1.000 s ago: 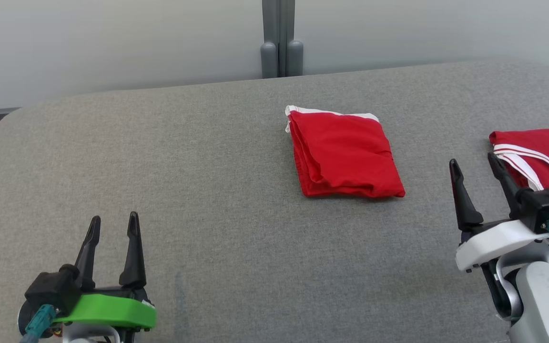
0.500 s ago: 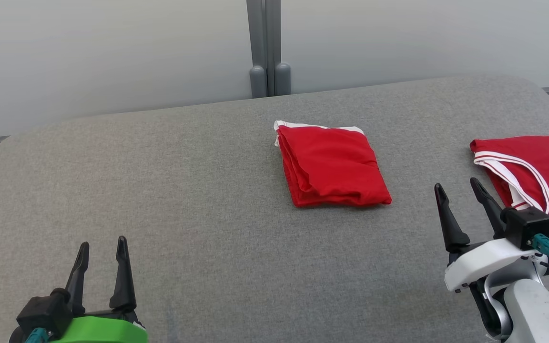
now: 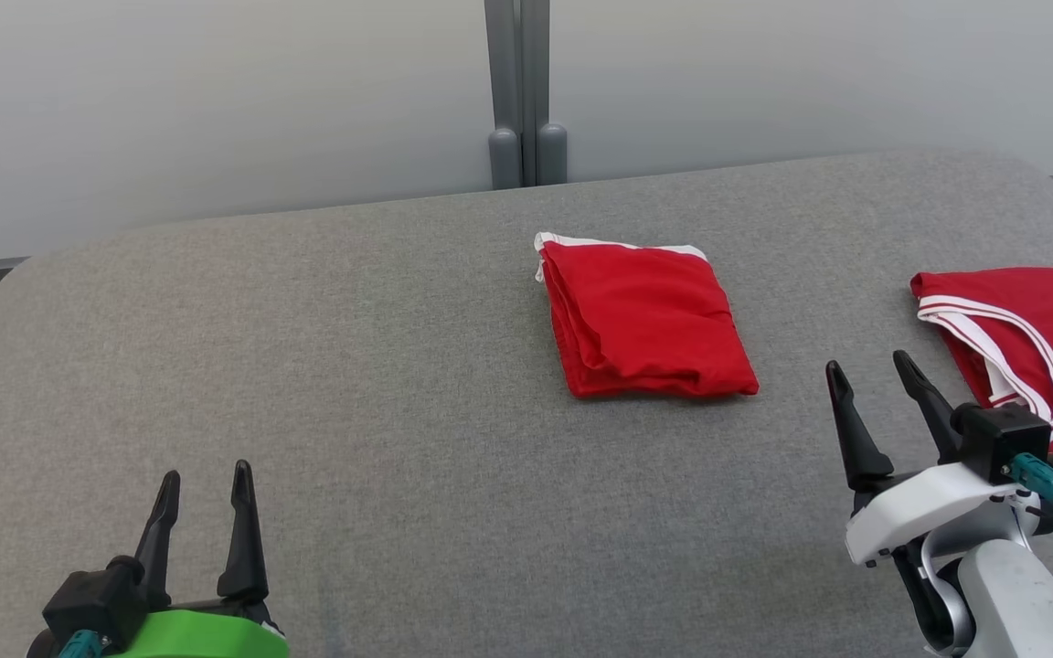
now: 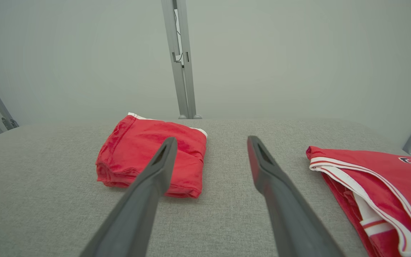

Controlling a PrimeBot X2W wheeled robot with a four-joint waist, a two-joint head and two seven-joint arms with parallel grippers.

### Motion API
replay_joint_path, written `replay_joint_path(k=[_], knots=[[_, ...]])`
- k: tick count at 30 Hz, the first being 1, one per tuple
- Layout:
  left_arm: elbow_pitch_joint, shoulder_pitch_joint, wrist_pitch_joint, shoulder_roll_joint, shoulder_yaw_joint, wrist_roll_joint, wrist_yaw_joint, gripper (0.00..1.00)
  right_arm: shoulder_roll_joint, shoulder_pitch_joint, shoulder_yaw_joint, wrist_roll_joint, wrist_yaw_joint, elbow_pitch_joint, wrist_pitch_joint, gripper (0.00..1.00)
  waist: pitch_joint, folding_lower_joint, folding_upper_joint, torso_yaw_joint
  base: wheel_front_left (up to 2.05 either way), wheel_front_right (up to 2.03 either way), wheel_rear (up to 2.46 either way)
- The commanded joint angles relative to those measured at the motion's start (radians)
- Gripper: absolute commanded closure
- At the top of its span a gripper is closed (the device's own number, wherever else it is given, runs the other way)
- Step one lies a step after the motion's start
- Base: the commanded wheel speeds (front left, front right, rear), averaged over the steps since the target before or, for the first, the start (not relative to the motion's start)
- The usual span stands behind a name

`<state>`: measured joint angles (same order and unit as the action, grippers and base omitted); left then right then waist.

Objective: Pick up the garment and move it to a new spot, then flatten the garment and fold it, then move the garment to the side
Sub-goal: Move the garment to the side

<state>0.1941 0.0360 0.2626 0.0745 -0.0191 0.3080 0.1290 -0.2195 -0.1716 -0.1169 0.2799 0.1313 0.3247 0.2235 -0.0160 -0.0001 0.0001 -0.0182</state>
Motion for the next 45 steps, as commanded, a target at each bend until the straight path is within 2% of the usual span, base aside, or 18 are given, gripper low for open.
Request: replay_joint_path(k=[1,13,19,24,30,38,45], knots=[[0.001,-0.003,0.002,0.004,-0.003,0.001,0.002,0.00,0.001,-0.011,-0.003,0.001,-0.001,0.005,0.008,0.00,0.001,0.0001,-0.0001,0.000,0.00,0.00,0.00],[0.006,-0.026,0.002,0.002,0.003,0.000,0.002,0.00,-0.016,-0.054,-0.043,0.001,-0.001,0.018,-0.025,0.00,0.016,0.0001,-0.0001,0.005,0.00,0.00,0.00],[-0.002,-0.060,0.002,0.004,0.019,0.005,0.002,0.00,-0.013,-0.192,-0.037,0.079,-0.001,0.100,-0.175,0.00,0.063,0.0001,-0.0001,0.031,0.00,0.00,0.00],[-0.009,-0.102,0.002,0.002,0.042,0.008,0.002,0.00,-0.007,-0.333,-0.014,0.147,-0.001,0.231,-0.282,0.00,0.116,0.0001,-0.0001,0.081,0.00,0.00,0.00],[-0.022,-0.142,0.002,-0.004,0.064,0.007,0.002,0.00,-0.002,-0.474,0.025,0.152,-0.001,0.428,-0.378,0.00,0.183,0.0001,-0.0001,0.140,0.00,0.00,0.00],[-0.030,-0.193,0.002,-0.012,0.103,0.017,0.002,0.00,0.020,-0.616,0.160,0.114,-0.001,0.676,-0.380,0.00,0.255,0.0001,-0.0001,0.219,0.00,0.00,0.00],[-0.024,-0.206,0.002,-0.016,0.126,0.025,0.002,0.00,0.025,-0.681,0.202,0.025,-0.001,0.851,-0.385,0.00,0.278,0.0001,-0.0001,0.257,0.00,0.00,0.00]])
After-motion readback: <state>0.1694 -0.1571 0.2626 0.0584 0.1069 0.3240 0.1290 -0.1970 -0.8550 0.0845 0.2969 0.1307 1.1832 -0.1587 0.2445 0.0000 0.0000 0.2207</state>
